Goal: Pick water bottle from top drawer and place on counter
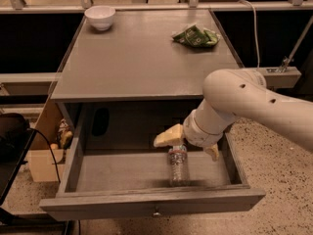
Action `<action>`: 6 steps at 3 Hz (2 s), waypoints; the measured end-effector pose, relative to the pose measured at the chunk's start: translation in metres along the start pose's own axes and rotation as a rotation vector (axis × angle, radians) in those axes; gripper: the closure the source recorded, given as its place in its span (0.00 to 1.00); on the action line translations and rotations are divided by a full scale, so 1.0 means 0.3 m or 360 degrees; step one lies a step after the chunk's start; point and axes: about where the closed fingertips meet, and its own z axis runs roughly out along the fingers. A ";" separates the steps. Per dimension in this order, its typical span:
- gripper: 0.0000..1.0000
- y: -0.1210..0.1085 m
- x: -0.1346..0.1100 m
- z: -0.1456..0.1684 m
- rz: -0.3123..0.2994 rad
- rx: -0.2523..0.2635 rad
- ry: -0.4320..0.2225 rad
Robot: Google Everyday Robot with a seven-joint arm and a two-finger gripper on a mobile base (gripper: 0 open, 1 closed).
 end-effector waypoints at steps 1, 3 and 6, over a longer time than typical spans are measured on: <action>0.00 -0.039 0.007 0.126 -0.0076 0.0003 0.0006; 0.00 -0.044 0.011 0.142 -0.0105 -0.0009 0.0020; 0.00 -0.020 0.105 0.344 -0.0120 -0.0030 0.0034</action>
Offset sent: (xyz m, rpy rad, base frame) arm 0.0094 0.0332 -0.0527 -0.0141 -0.0262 0.0707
